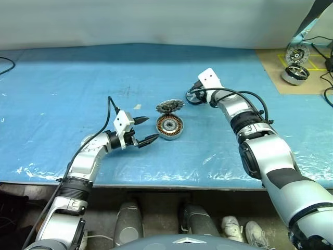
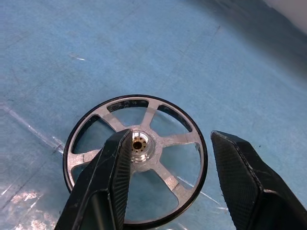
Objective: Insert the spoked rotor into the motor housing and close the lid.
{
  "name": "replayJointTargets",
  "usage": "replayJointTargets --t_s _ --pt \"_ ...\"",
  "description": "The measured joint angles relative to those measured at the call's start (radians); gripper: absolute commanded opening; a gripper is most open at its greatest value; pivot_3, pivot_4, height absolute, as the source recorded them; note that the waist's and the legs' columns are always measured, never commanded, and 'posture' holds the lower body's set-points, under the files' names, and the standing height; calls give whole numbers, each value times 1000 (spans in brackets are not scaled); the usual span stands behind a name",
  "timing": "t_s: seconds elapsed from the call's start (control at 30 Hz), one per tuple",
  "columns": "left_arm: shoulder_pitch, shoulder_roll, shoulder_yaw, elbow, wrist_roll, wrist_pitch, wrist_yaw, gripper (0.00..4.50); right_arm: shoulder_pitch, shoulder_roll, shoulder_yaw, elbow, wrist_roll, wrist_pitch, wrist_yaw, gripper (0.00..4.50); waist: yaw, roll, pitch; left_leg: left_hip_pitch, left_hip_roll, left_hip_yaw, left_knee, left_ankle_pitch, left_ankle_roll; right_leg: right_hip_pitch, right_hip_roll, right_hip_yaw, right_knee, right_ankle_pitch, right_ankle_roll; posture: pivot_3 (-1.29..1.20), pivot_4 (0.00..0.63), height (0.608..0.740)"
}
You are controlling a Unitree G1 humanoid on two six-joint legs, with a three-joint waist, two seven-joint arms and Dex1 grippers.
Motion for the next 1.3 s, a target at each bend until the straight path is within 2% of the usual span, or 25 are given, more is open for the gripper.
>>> replayJointTargets --t_s 0.27,0.8,1.3 --pt "10 -5 0 -5 2 0 4 4500 12 30 20 -2 -29 -44 96 2703 1 2 1 -1 0 0 1 0 0 -1 0 0 0 -1 -3 0 150 740" --pt "6 -10 -1 -4 16 0 15 4500 47 2 55 -30 -94 -67 127 2703 2 2 1 -1 0 -1 3 0 0 1 -1 -1 1 -2 -4 0 150 740" --pt "5 -9 -1 7 19 -10 16 4500 130 -42 71 -183 -88 -16 339 2703 4 2 1 0 0 -3 4 0 0 2 -1 -1 2 -2 -4 0 150 740"
